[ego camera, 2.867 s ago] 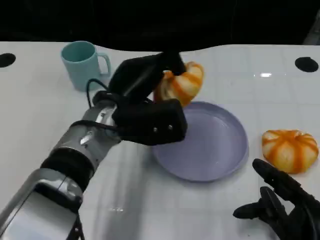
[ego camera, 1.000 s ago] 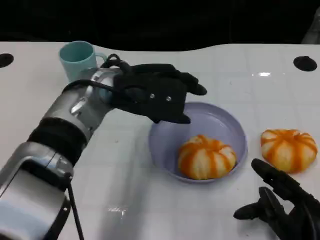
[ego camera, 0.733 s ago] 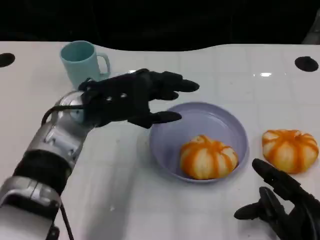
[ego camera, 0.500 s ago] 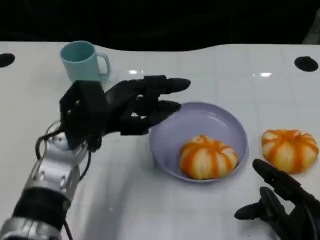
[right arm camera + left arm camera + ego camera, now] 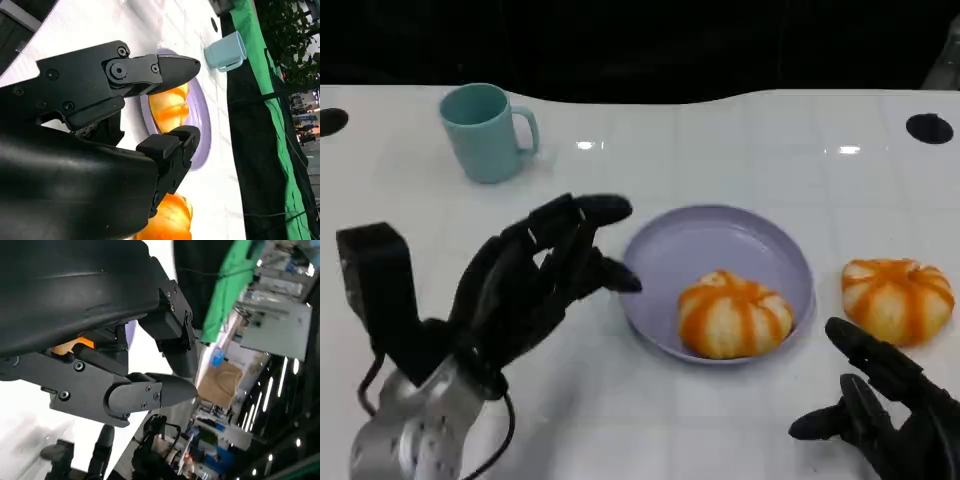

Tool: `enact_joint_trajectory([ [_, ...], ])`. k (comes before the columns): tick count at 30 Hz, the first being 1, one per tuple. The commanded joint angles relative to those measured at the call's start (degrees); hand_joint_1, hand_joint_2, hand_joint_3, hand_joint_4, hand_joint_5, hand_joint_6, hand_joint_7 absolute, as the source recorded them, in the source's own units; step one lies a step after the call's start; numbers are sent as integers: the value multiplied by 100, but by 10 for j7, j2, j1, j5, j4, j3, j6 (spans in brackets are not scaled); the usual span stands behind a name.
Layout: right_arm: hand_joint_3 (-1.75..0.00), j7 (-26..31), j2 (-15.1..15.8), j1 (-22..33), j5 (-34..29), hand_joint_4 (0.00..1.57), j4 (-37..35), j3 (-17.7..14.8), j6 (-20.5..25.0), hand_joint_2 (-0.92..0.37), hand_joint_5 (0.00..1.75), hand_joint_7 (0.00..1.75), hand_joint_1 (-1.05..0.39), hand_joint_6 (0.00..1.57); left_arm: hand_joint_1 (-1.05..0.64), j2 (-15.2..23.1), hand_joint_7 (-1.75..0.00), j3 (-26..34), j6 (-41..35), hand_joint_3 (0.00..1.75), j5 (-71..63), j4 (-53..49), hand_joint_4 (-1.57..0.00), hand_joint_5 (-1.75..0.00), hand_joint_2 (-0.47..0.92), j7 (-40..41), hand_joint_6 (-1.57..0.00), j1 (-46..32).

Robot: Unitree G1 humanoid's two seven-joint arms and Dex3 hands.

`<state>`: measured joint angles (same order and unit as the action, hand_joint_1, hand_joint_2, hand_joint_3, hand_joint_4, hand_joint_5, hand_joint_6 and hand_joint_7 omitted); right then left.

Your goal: Grasp the bread from the table and place it into the plate.

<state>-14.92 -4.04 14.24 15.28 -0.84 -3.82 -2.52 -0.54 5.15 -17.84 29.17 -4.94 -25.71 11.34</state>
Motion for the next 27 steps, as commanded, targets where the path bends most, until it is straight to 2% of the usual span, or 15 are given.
enact_joint_trajectory([
  [1,-32,1,6,5,9,82,14,-4,6,-92,100,6,-75,115,-53,-9,-163,15,-48,50,31,70,-59,-175,92,42,-39,-55],
  [7,-33,-2,8,7,8,82,17,-3,7,-92,99,6,-74,114,-53,-23,-173,18,-51,51,37,115,-69,-175,92,70,-43,-105],
  [14,-33,3,7,11,2,82,24,1,10,-92,99,6,-74,114,-53,-43,-175,10,-38,56,21,165,-76,-175,92,106,-47,-166],
  [19,-33,1,7,11,7,82,25,-1,12,-92,99,6,-75,113,-51,-53,-174,10,-44,54,34,179,-72,-175,92,115,-45,-199],
  [27,-33,-3,11,11,8,81,24,-4,12,-92,98,6,-75,112,-49,-48,-175,1,-38,55,18,172,-70,-175,92,118,-45,-205],
])
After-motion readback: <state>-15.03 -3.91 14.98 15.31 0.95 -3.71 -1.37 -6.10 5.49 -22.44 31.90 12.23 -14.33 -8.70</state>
